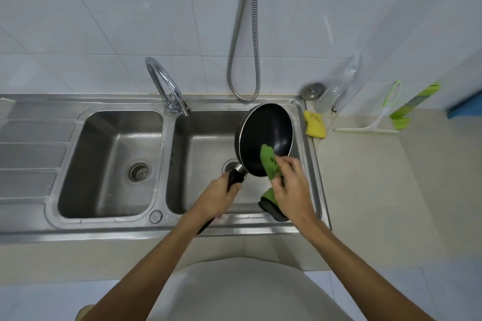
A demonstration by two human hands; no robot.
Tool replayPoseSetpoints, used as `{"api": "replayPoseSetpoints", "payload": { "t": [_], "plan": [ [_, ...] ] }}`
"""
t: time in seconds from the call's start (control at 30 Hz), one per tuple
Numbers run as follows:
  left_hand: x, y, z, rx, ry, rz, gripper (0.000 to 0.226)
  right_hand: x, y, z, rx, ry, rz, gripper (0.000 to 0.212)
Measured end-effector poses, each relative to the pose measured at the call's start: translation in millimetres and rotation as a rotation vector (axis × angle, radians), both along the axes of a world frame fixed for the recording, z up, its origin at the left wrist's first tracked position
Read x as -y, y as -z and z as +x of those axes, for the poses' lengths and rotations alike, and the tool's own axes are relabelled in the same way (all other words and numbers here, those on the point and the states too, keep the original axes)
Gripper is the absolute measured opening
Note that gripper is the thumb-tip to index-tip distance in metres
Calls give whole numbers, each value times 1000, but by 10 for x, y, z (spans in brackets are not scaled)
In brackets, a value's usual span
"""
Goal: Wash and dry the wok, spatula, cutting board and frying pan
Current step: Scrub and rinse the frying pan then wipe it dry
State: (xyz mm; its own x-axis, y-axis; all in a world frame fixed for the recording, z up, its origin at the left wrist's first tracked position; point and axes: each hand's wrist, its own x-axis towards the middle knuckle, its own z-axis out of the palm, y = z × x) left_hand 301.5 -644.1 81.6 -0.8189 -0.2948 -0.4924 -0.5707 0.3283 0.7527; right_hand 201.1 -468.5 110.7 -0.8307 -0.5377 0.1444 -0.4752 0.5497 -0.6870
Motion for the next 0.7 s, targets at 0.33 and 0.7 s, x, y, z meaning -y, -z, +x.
{"api": "replayPoseSetpoints", "payload": {
  "t": [0.33,0.7],
  "plan": [
    [125,-73,67,-111,182,-456,26,24,-581,-1268,-238,-18,211,49],
    [82,-73,-166,-57,167,-596,29,477,-66,-103,-572,-380,422,27]
  ]
}}
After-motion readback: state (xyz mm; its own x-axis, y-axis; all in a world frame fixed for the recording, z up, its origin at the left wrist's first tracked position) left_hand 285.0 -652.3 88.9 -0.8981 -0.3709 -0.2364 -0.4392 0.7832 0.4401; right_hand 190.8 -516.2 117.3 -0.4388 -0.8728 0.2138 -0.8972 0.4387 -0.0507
